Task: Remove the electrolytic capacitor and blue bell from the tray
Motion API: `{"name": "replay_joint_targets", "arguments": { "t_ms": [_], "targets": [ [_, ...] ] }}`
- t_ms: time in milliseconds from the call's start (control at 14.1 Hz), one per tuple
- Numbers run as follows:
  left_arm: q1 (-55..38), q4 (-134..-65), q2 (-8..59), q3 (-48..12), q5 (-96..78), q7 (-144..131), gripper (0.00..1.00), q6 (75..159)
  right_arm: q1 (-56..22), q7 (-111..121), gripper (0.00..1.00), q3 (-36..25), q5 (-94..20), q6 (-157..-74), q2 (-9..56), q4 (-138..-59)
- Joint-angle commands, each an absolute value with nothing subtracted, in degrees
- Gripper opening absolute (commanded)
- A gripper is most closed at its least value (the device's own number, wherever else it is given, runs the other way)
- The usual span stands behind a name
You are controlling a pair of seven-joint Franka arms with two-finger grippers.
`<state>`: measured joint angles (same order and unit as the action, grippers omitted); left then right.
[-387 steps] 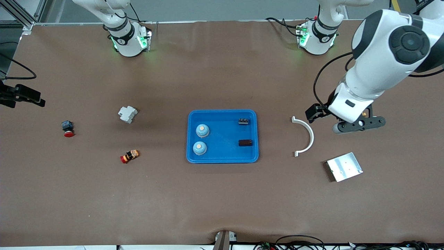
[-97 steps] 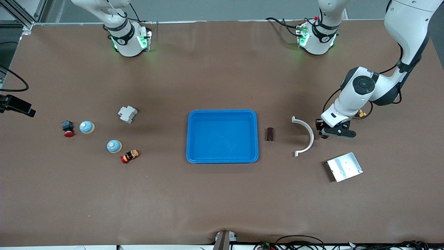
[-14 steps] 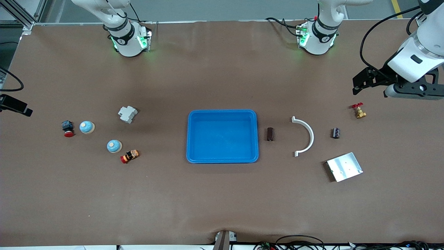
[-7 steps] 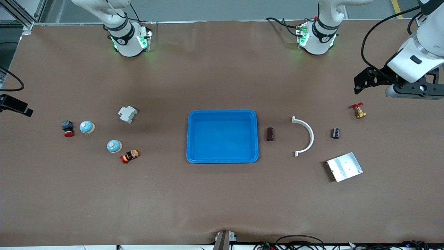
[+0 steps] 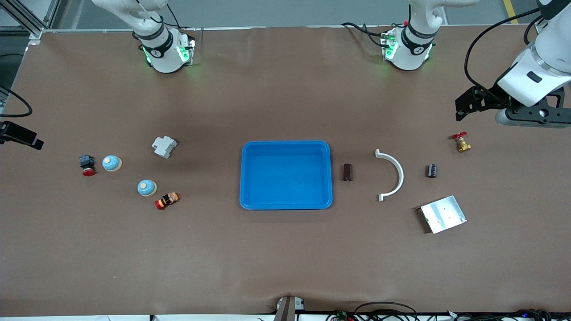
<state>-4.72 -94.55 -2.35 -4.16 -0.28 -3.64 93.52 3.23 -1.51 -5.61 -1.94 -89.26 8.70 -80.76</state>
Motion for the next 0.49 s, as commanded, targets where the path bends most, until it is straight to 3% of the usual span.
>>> {"name": "replay_joint_targets", "arguments": {
  "t_ms": [0, 424],
  "targets": [
    [-4.6, -93.4, -2.4, -4.7, 0.9, -3.6, 1.0, 92.6, 3.7, -1.6, 1.0, -5.4, -2.8, -89.0, 7.7, -81.6],
    [-4.5, -93.3, -2.4, -4.6, 0.8, -3.1, 1.0, 92.5, 3.9, -1.7, 1.0, -5.4, -2.8, -89.2, 7.7, -81.7]
  ]
}}
